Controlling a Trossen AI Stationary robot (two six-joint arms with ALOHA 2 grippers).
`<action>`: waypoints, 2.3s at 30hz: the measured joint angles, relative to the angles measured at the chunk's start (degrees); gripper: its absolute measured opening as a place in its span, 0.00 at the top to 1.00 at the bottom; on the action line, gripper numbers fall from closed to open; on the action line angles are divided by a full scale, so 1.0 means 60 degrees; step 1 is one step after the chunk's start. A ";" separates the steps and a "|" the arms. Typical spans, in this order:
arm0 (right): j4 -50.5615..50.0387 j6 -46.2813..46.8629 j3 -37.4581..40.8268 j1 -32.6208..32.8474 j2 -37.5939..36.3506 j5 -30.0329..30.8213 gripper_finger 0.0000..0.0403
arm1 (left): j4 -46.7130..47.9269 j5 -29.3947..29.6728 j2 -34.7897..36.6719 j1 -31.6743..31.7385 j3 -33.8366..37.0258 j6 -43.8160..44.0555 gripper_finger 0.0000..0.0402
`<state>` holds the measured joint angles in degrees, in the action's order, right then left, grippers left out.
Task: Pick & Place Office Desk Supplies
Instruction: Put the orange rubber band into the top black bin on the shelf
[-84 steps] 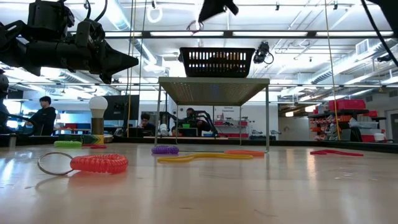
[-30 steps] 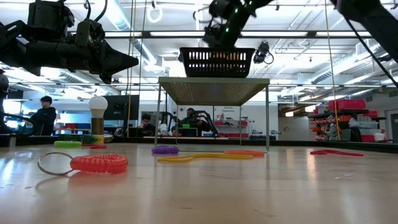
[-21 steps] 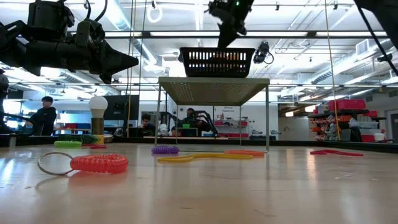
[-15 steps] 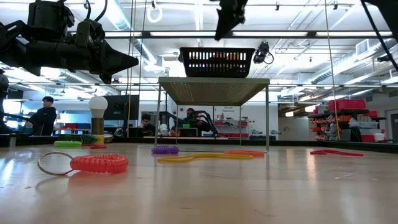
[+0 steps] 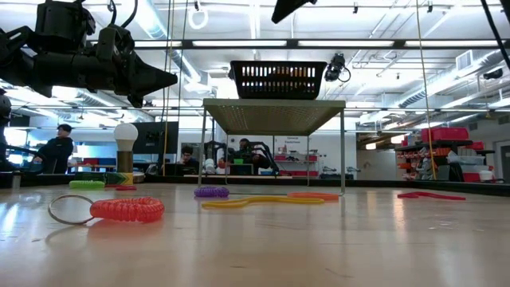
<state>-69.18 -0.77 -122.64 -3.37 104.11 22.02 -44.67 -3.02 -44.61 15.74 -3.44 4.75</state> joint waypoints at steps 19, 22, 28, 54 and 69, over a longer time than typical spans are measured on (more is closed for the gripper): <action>0.8527 0.3230 0.9956 0.2949 -0.3069 0.0180 0.99 | -0.0013 0.0001 -0.0001 0.0001 0.0000 0.0000 0.95; 0.9911 0.3444 1.0871 0.3273 -0.3066 0.0178 0.99 | -0.0013 0.0002 0.0002 -0.0003 0.0000 0.0000 0.95; 1.3785 0.3829 1.3072 0.3458 -0.2991 -0.0498 0.99 | -0.0013 0.0001 -0.0002 -0.0002 0.0000 0.0000 0.95; 1.5394 0.3698 1.4139 0.4037 -0.2964 -0.0688 0.99 | -0.0013 0.0002 0.0002 0.0001 0.0000 0.0000 0.95; 1.5397 0.3937 1.4133 0.4272 -0.2957 -0.0568 0.99 | -0.0013 -0.0002 0.0002 0.0001 0.0000 0.0000 0.95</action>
<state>23.20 22.85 -37.85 22.26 86.37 18.61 -44.75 -3.03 -44.60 15.75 -3.44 4.75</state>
